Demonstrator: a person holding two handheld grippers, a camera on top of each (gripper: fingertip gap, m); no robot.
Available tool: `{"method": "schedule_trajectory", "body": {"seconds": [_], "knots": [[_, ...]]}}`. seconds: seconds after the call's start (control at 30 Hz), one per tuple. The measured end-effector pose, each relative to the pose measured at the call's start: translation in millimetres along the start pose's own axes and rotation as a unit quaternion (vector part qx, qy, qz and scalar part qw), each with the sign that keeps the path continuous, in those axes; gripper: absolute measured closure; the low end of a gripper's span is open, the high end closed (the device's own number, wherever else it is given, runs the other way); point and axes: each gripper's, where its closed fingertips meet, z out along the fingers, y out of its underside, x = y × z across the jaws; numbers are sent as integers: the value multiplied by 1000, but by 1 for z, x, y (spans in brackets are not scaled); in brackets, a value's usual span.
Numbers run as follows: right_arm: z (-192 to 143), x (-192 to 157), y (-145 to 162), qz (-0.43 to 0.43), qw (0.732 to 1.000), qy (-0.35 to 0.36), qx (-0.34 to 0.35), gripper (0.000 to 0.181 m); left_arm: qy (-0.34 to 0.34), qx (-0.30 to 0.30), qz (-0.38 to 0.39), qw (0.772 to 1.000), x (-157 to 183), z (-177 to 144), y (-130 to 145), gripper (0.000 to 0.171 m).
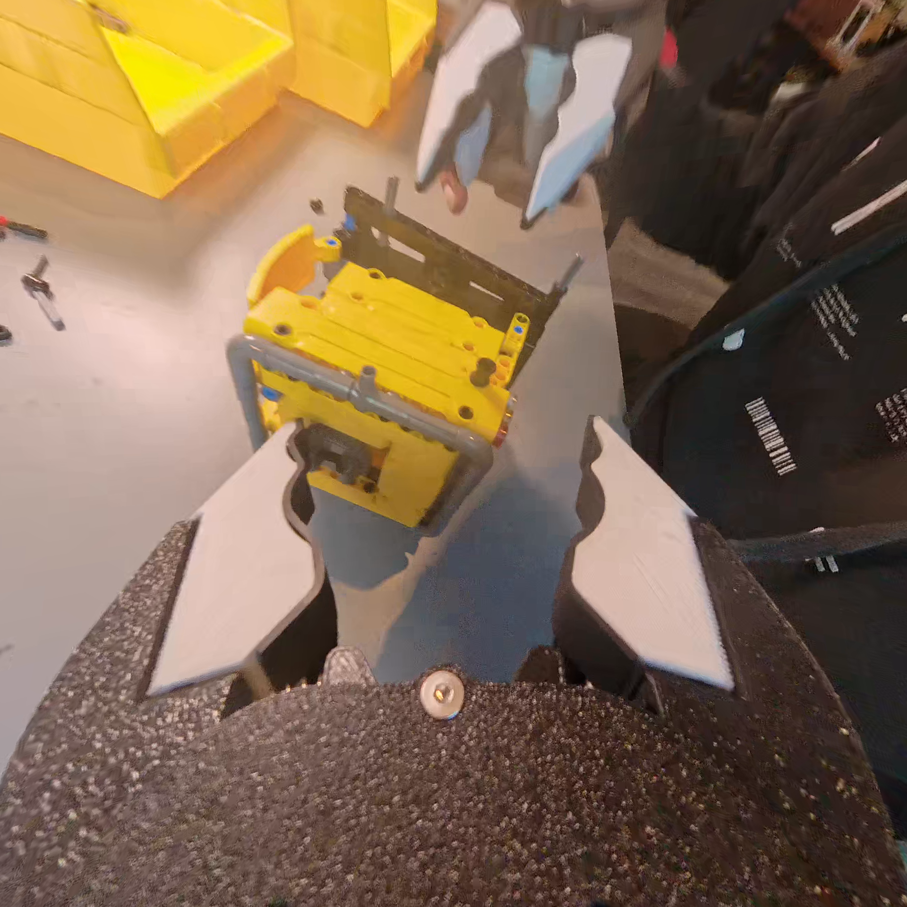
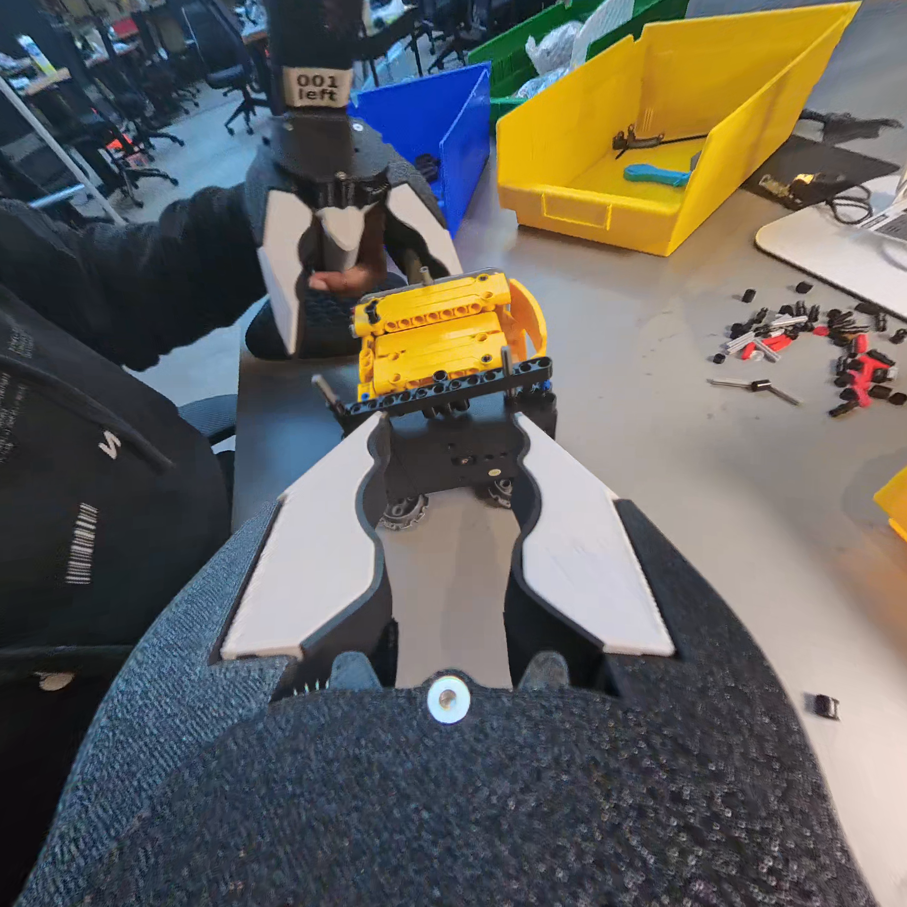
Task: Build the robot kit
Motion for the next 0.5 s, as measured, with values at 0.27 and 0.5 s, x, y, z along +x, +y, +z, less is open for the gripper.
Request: {"method": "schedule_trajectory", "body": {"seconds": [0.27, 0.5], "knots": [[21, -11, -9, -13, 995, -1, -99, 131, 92, -8, 38, 995, 63, -19, 22, 89], [52, -4, -24, -107, 971, 3, -215, 140, 113, 64, 32, 991, 43, -52, 11, 100]]}}
